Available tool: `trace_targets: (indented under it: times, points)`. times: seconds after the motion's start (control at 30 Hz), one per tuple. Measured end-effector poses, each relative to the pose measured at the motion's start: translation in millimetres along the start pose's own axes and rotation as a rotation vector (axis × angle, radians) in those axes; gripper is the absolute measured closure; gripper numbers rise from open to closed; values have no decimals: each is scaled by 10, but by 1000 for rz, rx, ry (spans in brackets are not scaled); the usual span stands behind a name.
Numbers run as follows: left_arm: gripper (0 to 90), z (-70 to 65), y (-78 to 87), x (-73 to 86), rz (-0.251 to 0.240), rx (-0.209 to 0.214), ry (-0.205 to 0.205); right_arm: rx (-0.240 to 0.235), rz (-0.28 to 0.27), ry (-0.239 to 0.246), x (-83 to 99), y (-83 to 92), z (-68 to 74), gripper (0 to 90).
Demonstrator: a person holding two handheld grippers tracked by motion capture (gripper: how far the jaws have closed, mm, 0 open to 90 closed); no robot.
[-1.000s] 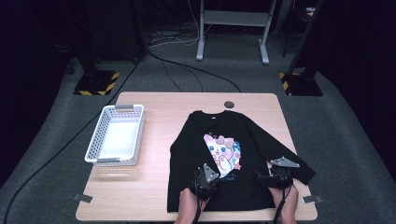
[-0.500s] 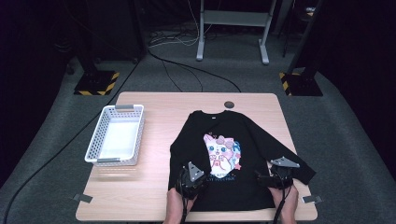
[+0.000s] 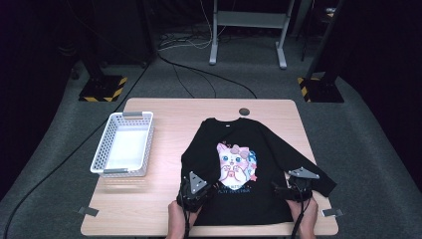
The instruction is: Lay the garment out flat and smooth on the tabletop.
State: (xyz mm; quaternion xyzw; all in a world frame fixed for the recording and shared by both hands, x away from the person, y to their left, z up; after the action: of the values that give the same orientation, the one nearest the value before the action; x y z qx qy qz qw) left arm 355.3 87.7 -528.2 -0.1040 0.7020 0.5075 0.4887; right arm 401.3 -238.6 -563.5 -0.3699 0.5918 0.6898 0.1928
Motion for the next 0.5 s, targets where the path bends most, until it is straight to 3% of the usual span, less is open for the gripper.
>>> trace_targets:
  times: [0.33,0.5]
  points:
    - [842,271,171,73,-26,-37,71,-1,0,1,-1,-1,2,67]
    - [842,420,268,92,-33,-66,87,-5,-1,6,-1,-1,4,68]
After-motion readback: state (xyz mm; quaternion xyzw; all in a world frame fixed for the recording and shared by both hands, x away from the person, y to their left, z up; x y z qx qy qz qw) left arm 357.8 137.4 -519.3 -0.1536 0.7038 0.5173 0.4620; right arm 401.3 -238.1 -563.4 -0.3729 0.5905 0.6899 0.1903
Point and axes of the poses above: each handheld gripper's, and its own axes: y roughly backward along the jaws, x roughly out of its underside, z roughly to its left, the point moved 5 cm from there along -y, roughly forward along the jaws, and after that the axes turned 1 degree about -y, right-handed, at the moved point
